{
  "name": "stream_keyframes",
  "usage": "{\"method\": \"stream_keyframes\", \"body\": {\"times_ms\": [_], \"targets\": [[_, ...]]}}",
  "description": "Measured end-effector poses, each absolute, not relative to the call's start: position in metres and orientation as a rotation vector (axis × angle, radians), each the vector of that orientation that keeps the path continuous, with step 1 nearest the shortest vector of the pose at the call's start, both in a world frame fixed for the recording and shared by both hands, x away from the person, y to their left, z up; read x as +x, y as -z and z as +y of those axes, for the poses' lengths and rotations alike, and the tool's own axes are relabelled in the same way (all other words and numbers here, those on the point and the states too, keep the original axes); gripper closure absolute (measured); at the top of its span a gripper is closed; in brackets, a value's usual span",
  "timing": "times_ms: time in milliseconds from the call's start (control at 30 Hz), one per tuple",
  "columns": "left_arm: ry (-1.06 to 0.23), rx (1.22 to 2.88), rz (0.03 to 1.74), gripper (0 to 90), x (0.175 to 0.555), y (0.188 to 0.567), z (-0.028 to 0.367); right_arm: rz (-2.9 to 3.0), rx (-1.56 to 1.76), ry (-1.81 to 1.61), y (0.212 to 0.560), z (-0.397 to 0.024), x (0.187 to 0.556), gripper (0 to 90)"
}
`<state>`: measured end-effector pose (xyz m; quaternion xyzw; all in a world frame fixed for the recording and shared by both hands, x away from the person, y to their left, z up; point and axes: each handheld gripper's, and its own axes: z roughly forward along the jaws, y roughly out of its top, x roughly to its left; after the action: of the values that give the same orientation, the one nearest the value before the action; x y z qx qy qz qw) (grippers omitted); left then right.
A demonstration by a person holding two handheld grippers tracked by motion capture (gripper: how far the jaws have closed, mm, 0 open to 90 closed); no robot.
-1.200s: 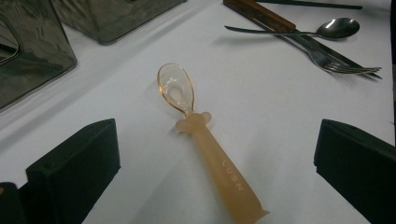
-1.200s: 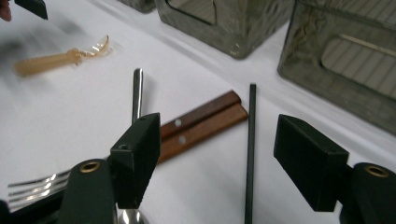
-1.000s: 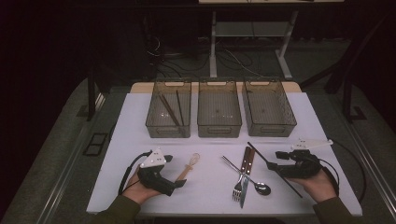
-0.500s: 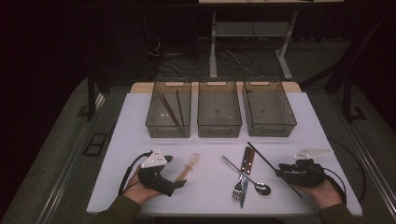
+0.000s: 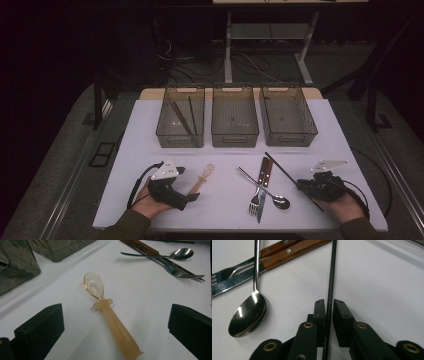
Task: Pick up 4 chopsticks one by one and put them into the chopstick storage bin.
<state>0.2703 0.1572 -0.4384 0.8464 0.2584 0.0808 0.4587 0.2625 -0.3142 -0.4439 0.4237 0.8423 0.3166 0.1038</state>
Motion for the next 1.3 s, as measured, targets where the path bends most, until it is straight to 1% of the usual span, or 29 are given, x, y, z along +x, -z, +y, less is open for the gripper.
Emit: {"method": "stream_keyframes", "body": {"times_ms": [67,433,1100,1300], "targets": [[-0.198,2.084,0.637,0.0,0.270,0.439,0.157,2.481,1.245,-0.928,0.444,-0.314,0.263,82.4],[-0.198,2.082,0.638,0.0,0.270,0.439,0.157,2.481,1.216,-0.901,0.444,-0.311,0.261,84.9],[-0.198,2.081,0.639,0.0,0.270,0.439,0.157,2.480,1.256,-0.846,0.440,-0.309,0.265,85.7],[-0.197,2.083,0.639,0.0,0.271,0.439,0.157,2.442,1.249,-0.919,0.432,-0.315,0.263,85.7]]}}
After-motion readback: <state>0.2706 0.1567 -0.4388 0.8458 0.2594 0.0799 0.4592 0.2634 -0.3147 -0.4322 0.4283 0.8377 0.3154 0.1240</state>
